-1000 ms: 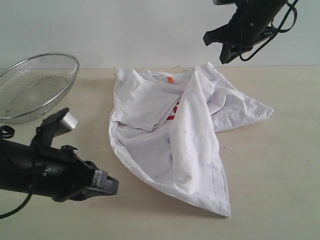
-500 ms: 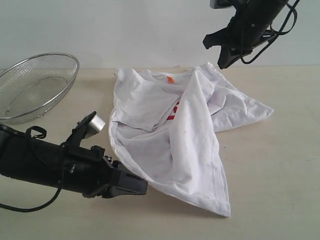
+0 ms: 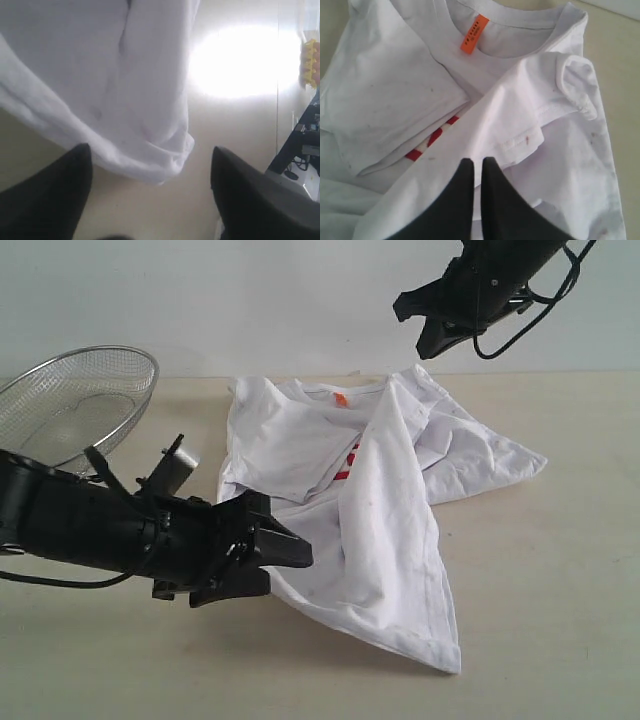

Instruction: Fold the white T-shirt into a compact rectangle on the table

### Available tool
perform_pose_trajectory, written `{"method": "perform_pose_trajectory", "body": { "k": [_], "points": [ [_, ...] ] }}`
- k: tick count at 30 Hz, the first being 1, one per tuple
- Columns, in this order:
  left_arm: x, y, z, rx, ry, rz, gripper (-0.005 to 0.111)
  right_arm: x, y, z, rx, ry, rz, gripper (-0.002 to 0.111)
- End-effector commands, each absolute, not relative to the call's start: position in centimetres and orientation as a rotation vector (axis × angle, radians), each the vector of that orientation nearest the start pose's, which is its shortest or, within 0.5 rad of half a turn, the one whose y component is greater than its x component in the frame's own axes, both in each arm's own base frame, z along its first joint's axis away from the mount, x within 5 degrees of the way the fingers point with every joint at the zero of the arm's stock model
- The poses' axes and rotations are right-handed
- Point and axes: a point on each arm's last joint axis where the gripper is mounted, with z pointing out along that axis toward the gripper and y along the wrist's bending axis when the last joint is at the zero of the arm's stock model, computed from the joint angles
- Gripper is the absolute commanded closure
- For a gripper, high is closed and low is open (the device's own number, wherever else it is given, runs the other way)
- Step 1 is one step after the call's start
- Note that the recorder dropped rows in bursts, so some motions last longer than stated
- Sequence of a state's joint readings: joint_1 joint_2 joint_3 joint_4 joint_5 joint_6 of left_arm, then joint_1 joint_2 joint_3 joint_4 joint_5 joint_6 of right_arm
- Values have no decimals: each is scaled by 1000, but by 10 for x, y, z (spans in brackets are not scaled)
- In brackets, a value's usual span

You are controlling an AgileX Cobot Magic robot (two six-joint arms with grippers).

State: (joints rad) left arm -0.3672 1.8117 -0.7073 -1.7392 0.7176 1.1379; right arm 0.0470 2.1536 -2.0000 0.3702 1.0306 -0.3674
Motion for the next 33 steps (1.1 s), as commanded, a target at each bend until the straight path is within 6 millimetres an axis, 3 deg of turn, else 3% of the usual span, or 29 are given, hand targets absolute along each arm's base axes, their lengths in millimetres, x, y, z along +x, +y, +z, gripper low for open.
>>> {"method": "perform_pose_trajectory", "body": {
  "k": [1,6,9,13,17,23,28,31,33],
  "points": [
    [261,-170,129,-47,2607,-1386,42,479,48,278,-404,2519,365,109],
    [256,-171,129,-53,2653,-1448,42,479,48,278,-412,2519,358,109],
    [249,-169,123,-35,2771,-1385,42,479,48,278,-414,2518,358,109],
    [258,-167,120,-172,2740,-1328,42,479,48,278,-414,2518,358,109],
    [266,-173,106,-230,2774,-1397,42,479,48,279,-410,2512,358,109],
    [297,-187,104,-260,2705,-1460,45,481,47,279,-412,2498,347,109],
    [317,-195,121,-190,2613,-1489,70,482,47,280,-412,2484,338,109],
    [327,-201,134,-80,2542,-1519,97,482,41,280,-407,2487,329,109],
    [331,-201,137,-55,2522,-1513,102,481,36,279,-400,2502,331,109]
  ]
}}
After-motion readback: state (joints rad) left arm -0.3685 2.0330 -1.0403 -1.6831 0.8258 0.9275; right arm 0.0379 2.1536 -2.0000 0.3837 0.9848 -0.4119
